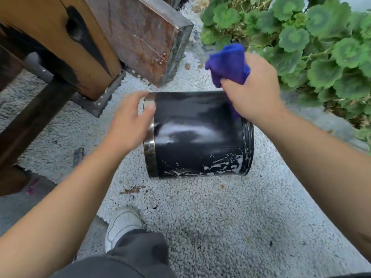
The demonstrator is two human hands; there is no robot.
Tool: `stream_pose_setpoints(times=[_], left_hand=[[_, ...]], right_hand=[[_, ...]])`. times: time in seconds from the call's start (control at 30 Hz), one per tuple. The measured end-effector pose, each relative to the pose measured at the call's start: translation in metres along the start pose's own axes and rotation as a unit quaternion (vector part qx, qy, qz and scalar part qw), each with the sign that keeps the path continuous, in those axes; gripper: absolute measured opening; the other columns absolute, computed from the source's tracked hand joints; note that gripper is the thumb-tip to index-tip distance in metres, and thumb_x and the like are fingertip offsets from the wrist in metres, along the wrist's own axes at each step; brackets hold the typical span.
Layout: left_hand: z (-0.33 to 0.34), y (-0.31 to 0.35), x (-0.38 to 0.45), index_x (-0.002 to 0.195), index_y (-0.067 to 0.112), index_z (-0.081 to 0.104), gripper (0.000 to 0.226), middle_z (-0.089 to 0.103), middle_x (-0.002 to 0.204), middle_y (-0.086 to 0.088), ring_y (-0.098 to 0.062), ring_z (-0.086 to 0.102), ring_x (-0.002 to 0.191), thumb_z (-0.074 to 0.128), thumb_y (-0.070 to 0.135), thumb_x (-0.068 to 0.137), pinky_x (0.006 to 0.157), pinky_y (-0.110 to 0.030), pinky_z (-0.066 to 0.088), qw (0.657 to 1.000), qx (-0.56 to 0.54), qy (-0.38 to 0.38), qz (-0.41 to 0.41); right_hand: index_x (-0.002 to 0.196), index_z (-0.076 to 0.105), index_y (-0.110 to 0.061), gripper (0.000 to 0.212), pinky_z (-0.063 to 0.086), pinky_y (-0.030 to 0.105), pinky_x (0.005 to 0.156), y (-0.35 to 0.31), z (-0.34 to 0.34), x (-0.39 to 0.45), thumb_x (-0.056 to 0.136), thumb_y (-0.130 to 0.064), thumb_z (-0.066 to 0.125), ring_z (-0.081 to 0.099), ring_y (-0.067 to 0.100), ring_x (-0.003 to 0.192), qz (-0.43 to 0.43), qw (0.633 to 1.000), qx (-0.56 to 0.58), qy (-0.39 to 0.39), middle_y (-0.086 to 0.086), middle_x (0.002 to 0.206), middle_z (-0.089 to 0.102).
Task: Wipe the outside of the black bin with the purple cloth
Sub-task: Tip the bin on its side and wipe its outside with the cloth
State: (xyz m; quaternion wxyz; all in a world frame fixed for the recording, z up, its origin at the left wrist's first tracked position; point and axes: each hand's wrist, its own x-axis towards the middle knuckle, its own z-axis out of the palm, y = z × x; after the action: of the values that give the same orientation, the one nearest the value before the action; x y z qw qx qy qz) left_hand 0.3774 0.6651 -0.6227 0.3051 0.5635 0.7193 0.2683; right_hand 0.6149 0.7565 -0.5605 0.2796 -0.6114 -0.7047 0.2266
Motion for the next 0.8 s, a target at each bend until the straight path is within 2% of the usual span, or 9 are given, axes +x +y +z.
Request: stream_pose_setpoints(times=[0.1,0.17,0.23,0.27,0.33,0.43,0.57,0.67,0.8], left_hand=[[0.025,-0.030,-0.042,0.148,0.018,0.034,0.061,0.012,0.161,0.003,-0.020,0.001,0.150,0.030,0.048,0.095,0.117,-0.045,0.006,0.992,0.105,-0.046,0.061],[0.038,-0.040,-0.055,0.152,0.021,0.025,0.064,0.003,0.161,0.009,-0.013,-0.009,0.149,0.024,0.050,0.095,0.117,-0.048,0.003,0.985,0.134,-0.063,0.093],[0.044,-0.042,-0.052,0.153,0.020,0.023,0.064,0.004,0.161,0.008,-0.011,-0.008,0.149,0.023,0.049,0.096,0.115,-0.044,0.004,0.986,0.124,-0.047,0.098],[0.046,-0.041,-0.048,0.153,0.018,0.023,0.065,0.005,0.161,0.007,-0.013,-0.008,0.149,0.024,0.049,0.096,0.114,-0.042,0.006,0.986,0.123,-0.040,0.103],[0.049,-0.038,-0.042,0.153,0.013,0.023,0.067,0.005,0.161,0.004,-0.017,-0.007,0.149,0.024,0.048,0.096,0.114,-0.041,0.007,0.988,0.106,-0.034,0.106],[0.056,-0.037,-0.041,0.152,0.010,0.023,0.067,0.007,0.160,0.002,-0.020,-0.006,0.150,0.022,0.048,0.097,0.117,-0.042,0.006,0.995,0.044,-0.019,0.088],[0.057,-0.039,-0.033,0.153,0.010,0.023,0.079,0.013,0.162,-0.003,-0.023,-0.003,0.151,0.016,0.064,0.095,0.118,-0.033,0.003,0.994,-0.022,-0.002,0.104],[0.056,-0.038,-0.032,0.154,0.013,0.018,0.089,0.011,0.161,0.004,-0.016,-0.004,0.150,0.014,0.074,0.089,0.115,-0.021,-0.001,0.995,-0.042,0.001,0.093],[0.057,-0.039,-0.034,0.152,0.004,0.021,0.092,0.013,0.158,-0.002,-0.016,0.001,0.148,0.015,0.073,0.091,0.120,-0.042,0.006,0.995,-0.014,0.013,0.102]], right_hand=[[0.102,0.052,-0.013,0.030,0.046,0.041,0.075,0.009,0.020,-0.005,0.074,-0.026,0.055,0.058,0.036,0.095,-0.027,0.985,-0.134,-0.103,0.011,0.102,0.061],[0.123,0.044,-0.019,0.058,0.042,0.049,0.093,0.013,0.046,-0.023,0.076,-0.048,0.060,0.054,0.034,0.114,-0.066,0.951,-0.211,-0.216,0.009,0.120,0.059],[0.145,0.024,-0.029,0.093,0.030,0.060,0.104,0.015,0.066,-0.033,0.071,-0.081,0.043,0.041,0.029,0.129,-0.106,0.919,-0.263,-0.274,0.005,0.134,0.051],[0.149,0.017,-0.034,0.097,0.028,0.062,0.104,0.015,0.072,-0.031,0.069,-0.088,0.031,0.038,0.029,0.131,-0.103,0.921,-0.256,-0.277,0.004,0.136,0.049],[0.146,0.027,-0.042,0.087,0.033,0.058,0.097,0.012,0.076,-0.022,0.073,-0.088,0.016,0.041,0.029,0.125,-0.106,0.925,-0.258,-0.259,0.002,0.133,0.051],[0.131,0.048,-0.044,0.074,0.035,0.051,0.086,0.013,0.079,-0.023,0.076,-0.084,0.017,0.044,0.029,0.114,-0.147,0.914,-0.315,-0.210,0.001,0.122,0.055],[0.142,0.033,-0.046,0.075,0.015,0.071,0.105,-0.001,0.100,-0.044,0.078,-0.080,0.017,0.018,0.037,0.144,-0.147,0.905,-0.322,-0.237,0.003,0.155,0.034],[0.146,0.034,-0.036,0.072,0.021,0.067,0.104,-0.008,0.107,-0.065,0.084,-0.070,0.022,0.027,0.034,0.143,-0.192,0.900,-0.321,-0.225,-0.002,0.153,0.040],[0.145,0.038,-0.034,0.067,0.027,0.065,0.104,0.020,0.083,-0.079,0.087,-0.068,0.037,0.033,0.036,0.140,-0.272,0.882,-0.312,-0.228,0.004,0.152,0.042]])
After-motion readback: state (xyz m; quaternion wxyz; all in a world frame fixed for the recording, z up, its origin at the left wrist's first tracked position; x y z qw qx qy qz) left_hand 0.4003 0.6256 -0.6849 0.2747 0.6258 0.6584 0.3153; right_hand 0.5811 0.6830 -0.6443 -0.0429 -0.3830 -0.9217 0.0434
